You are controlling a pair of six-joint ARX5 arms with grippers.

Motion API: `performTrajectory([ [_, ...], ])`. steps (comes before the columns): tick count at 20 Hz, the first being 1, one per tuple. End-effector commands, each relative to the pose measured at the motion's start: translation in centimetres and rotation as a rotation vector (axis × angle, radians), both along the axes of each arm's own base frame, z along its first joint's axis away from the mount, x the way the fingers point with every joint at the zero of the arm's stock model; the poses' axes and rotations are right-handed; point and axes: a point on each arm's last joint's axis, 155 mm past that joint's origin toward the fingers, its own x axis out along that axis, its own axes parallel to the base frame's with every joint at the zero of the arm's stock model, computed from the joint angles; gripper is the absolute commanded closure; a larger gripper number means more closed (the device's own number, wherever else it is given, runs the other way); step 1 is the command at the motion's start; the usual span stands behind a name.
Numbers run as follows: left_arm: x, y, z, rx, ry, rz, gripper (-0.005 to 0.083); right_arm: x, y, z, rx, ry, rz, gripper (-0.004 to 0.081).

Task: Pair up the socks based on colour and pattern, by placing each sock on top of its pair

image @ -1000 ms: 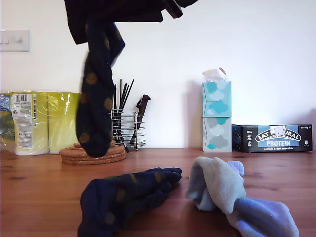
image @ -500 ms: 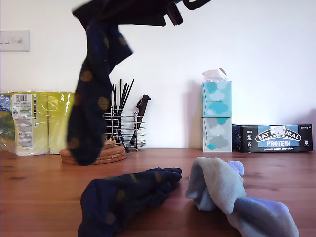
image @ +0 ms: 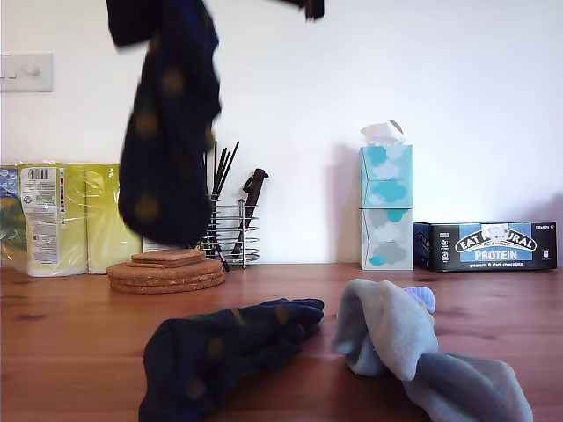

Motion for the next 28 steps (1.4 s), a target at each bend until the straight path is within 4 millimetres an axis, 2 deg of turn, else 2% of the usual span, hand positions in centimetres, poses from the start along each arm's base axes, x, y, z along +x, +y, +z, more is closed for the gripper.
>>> performTrajectory([
  [1, -0.7, -0.7, 0.0, -0.028, 0.013, -0.057, 0.0470, -0.9, -0.4, 2.5, 0.060, -0.042, 0.053, 0.0783],
  [6, -2.6, -2.8, 1.2, -0.127, 0.021, -0.193, 0.0469, -1.7, -1.5, 5.4, 0.155, -0.009, 0.139, 0.0783],
  [9, -2.9, -3.1, 1.4, -0.143, 0.018, -0.216, 0.0462, -1.2, -2.0, 7.1, 0.198, -0.004, 0.132, 0.0783],
  [11, -3.5, -3.7, 1.7, -0.161, 0.024, -0.244, 0.0365, -0.8, -2.3, 7.7, 0.205, -0.016, 0.120, 0.0783],
  [12, -3.6, -3.9, 1.7, -0.158, 0.019, -0.250, 0.0313, -0.7, -2.4, 7.8, 0.206, -0.017, 0.115, 0.0783],
  [13, -3.6, -4.0, 1.7, -0.158, 0.017, -0.255, 0.0304, -0.3, -2.7, 7.8, 0.205, -0.016, 0.104, 0.0783],
  [17, -3.5, -4.8, 2.0, -0.158, -0.027, -0.281, 0.0311, 1.6, -4.0, 7.6, 0.197, -0.009, 0.041, 0.0783],
  [28, -2.5, -5.4, 2.0, -0.106, -0.116, -0.279, 0.0311, 2.4, -4.3, 7.6, 0.200, -0.015, 0.008, 0.0783],
])
